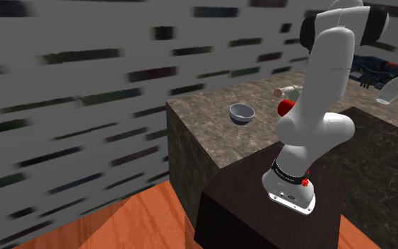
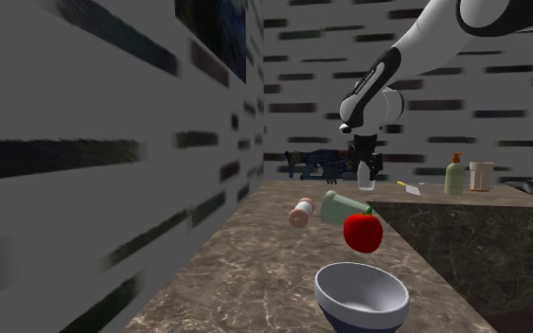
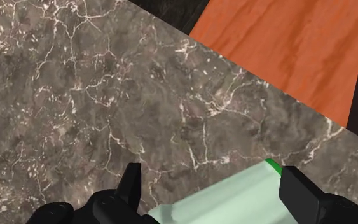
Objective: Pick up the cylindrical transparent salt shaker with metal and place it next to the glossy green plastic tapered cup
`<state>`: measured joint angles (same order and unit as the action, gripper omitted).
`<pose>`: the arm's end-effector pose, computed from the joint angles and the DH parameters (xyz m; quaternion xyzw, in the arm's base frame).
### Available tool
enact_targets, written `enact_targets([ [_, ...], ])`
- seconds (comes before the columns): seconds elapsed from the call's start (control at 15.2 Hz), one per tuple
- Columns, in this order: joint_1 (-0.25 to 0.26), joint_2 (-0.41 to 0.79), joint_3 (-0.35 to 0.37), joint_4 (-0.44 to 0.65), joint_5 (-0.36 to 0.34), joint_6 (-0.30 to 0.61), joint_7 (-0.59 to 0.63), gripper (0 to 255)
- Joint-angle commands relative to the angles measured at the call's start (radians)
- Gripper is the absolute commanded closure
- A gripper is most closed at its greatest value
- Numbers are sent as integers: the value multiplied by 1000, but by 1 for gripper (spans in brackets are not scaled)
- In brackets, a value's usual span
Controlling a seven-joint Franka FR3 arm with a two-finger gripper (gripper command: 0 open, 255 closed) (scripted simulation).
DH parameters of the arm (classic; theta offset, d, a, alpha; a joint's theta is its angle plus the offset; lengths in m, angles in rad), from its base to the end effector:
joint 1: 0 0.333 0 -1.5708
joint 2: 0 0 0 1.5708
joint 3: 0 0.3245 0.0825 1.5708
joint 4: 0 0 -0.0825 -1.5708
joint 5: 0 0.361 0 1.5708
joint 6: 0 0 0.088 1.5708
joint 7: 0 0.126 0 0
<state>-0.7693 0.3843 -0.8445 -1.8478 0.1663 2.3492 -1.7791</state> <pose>0.0224 -0.6316 0.4048 0.9871 0.0669 -0.0879 0.1161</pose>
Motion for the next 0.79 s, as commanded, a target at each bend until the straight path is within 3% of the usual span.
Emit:
enact_targets([
  [0.0, 18, -23, -14, 0, -21, -20, 13, 0],
  [0.2, 69, -92, -50, 14, -86, -88, 54, 0],
  [0.73, 69, -92, -50, 14, -86, -88, 54, 0],
])
